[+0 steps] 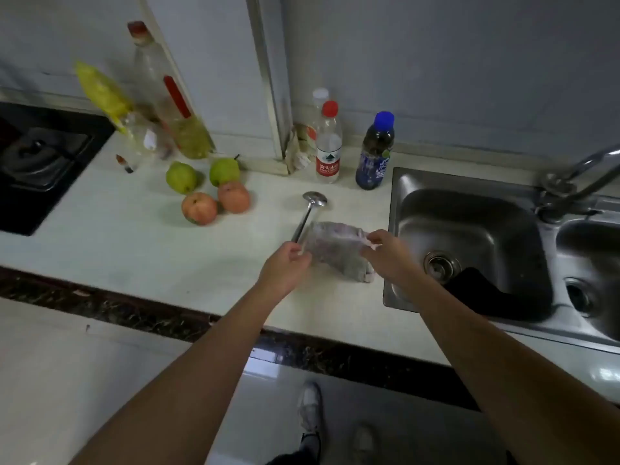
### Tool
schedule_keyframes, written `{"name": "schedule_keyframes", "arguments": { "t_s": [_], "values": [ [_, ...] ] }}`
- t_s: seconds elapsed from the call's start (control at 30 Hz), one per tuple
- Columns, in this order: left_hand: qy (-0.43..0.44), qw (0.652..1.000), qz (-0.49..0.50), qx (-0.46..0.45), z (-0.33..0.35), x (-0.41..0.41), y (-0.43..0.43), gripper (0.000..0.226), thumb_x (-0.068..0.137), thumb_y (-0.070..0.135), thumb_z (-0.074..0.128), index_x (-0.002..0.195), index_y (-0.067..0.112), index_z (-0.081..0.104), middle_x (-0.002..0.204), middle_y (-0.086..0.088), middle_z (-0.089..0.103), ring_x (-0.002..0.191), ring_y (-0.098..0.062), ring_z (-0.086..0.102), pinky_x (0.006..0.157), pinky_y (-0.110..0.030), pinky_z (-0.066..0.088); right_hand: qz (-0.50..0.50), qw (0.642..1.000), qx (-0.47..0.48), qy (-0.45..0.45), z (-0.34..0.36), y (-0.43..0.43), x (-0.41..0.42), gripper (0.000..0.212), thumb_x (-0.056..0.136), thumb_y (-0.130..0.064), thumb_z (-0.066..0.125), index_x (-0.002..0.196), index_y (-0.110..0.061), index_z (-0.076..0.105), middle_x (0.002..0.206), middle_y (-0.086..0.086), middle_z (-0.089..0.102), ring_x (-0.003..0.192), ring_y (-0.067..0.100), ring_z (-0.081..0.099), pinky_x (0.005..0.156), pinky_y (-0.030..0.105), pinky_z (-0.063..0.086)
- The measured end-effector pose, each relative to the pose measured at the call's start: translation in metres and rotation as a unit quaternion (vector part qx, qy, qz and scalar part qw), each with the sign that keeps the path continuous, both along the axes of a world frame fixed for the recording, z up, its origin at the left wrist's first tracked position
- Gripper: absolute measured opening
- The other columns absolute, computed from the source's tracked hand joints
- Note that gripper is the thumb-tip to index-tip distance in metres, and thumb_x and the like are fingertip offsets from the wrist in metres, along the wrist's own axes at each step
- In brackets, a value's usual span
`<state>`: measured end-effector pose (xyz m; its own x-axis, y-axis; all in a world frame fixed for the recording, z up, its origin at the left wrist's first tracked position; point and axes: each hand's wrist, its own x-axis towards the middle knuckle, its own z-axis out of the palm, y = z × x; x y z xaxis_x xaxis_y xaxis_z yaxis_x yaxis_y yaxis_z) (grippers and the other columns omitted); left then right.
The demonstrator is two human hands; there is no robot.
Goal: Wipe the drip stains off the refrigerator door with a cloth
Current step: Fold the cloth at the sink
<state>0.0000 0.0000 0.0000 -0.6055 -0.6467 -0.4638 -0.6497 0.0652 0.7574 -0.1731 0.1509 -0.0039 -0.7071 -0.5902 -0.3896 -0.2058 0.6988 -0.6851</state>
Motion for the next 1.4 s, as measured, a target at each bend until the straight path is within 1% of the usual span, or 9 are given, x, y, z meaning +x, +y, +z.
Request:
{"name": "schedule_keyframes", "arguments": {
  "t_s": [0.13, 0.23, 0.33, 0.57, 0.67, 0.77, 0.9, 1.13, 1.4],
  "values": [
    [-0.019, 1.0, -0.021, -0.001, -0.013, -0.026, -0.006, 0.049, 0.098, 0.041, 0.058, 0.142, 0.02, 0.049, 0.143, -0.002, 0.057, 0.127, -0.023, 0.057, 0.1, -0.034, 0.045, -0.043, 0.999, 0.015, -0.006, -0.024, -0.017, -0.015, 0.043, 0.099, -0.028, 0.06, 0.14, -0.017, 0.052, 0.12, 0.002, 0.057, 0.082, 0.009, 0.059, 0.056, 0.018, 0.043],
    [-0.016, 0.999, -0.028, 0.006, -0.022, -0.04, -0.008, 0.048, 0.097, 0.042, 0.06, 0.14, 0.024, 0.05, 0.136, -0.001, 0.061, 0.12, -0.023, 0.06, 0.095, -0.035, 0.047, -0.042, 0.998, 0.039, 0.006, -0.039, -0.029, -0.02, 0.048, 0.099, -0.034, 0.061, 0.143, -0.019, 0.05, 0.136, 0.008, 0.058, 0.113, 0.026, 0.061, 0.088, 0.036, 0.056],
    [-0.018, 1.0, -0.019, 0.012, -0.03, -0.045, -0.013, 0.051, 0.095, 0.045, 0.062, 0.14, 0.025, 0.049, 0.129, -0.002, 0.064, 0.114, -0.023, 0.062, 0.091, -0.035, 0.05, 0.004, 0.995, 0.077, 0.058, -0.051, -0.033, -0.021, 0.041, 0.098, -0.035, 0.061, 0.133, -0.016, 0.057, 0.124, 0.007, 0.062, 0.117, 0.029, 0.054, 0.104, 0.04, 0.042],
    [-0.043, 0.998, -0.039, 0.026, -0.037, -0.049, -0.014, 0.048, 0.094, 0.041, 0.067, 0.136, 0.023, 0.052, 0.122, 0.004, 0.064, 0.11, -0.018, 0.062, 0.089, -0.033, 0.053, 0.026, 0.99, 0.131, 0.051, -0.057, -0.021, -0.019, 0.046, 0.092, -0.044, 0.068, 0.129, -0.021, 0.057, 0.116, 0.0, 0.059, 0.114, 0.025, 0.054, 0.098, 0.041, 0.049],
    [-0.049, 0.996, -0.058, 0.053, -0.038, -0.052, -0.014, 0.041, 0.093, 0.037, 0.069, 0.129, 0.019, 0.059, 0.115, 0.003, 0.067, 0.105, -0.016, 0.065, 0.077, -0.026, 0.054, 0.025, 0.989, 0.146, 0.023, -0.057, -0.016, -0.019, 0.035, 0.092, -0.042, 0.068, 0.119, -0.022, 0.059, 0.103, 0.0, 0.062, 0.095, 0.021, 0.06, 0.079, 0.032, 0.05],
    [-0.047, 0.994, -0.047, 0.086, -0.034, -0.052, -0.011, 0.03, 0.09, 0.034, 0.071, 0.116, 0.019, 0.068, 0.106, 0.001, 0.071, 0.1, -0.016, 0.068, 0.092, -0.039, 0.06, 0.038, 0.988, 0.151, 0.013, -0.053, -0.012, -0.017, 0.024, 0.092, -0.04, 0.07, 0.105, -0.024, 0.058, 0.092, -0.002, 0.06, 0.079, 0.013, 0.056, 0.065, 0.026, 0.044],
    [-0.009, 0.995, -0.014, 0.097, -0.019, -0.048, -0.012, 0.008, 0.088, 0.028, 0.071, 0.095, 0.023, 0.07, 0.096, -0.002, 0.074, 0.093, -0.019, 0.071, 0.09, -0.047, 0.061, 0.022, 0.996, 0.089, -0.013, -0.035, -0.004, -0.013, 0.019, 0.09, -0.033, 0.075, 0.091, -0.022, 0.061, 0.081, -0.002, 0.06, 0.075, 0.014, 0.058, 0.06, 0.024, 0.044],
    [0.143, 0.972, 0.072, 0.172, 0.045, -0.038, -0.006, 0.029, 0.088, 0.021, 0.076, 0.114, 0.014, 0.067, 0.114, -0.01, 0.07, 0.102, -0.024, 0.07, 0.072, -0.032, 0.064, -0.064, 0.984, -0.124, -0.114, 0.049, 0.03, 0.007, 0.03, 0.089, -0.031, 0.076, 0.111, -0.013, 0.065, 0.101, 0.002, 0.072, 0.083, 0.011, 0.072, 0.059, 0.014, 0.055],
    [0.33, 0.859, 0.222, 0.323, 0.111, 0.003, 0.025, 0.038, 0.086, 0.018, 0.076, 0.119, 0.001, 0.065, 0.117, -0.018, 0.074, 0.109, -0.03, 0.071, 0.081, -0.037, 0.058, -0.033, 0.957, -0.225, -0.18, 0.116, 0.031, 0.04, 0.032, 0.087, -0.04, 0.075, 0.112, -0.023, 0.063, 0.111, 0.002, 0.074, 0.1, 0.018, 0.073, 0.084, 0.035, 0.061]
  ]
}}
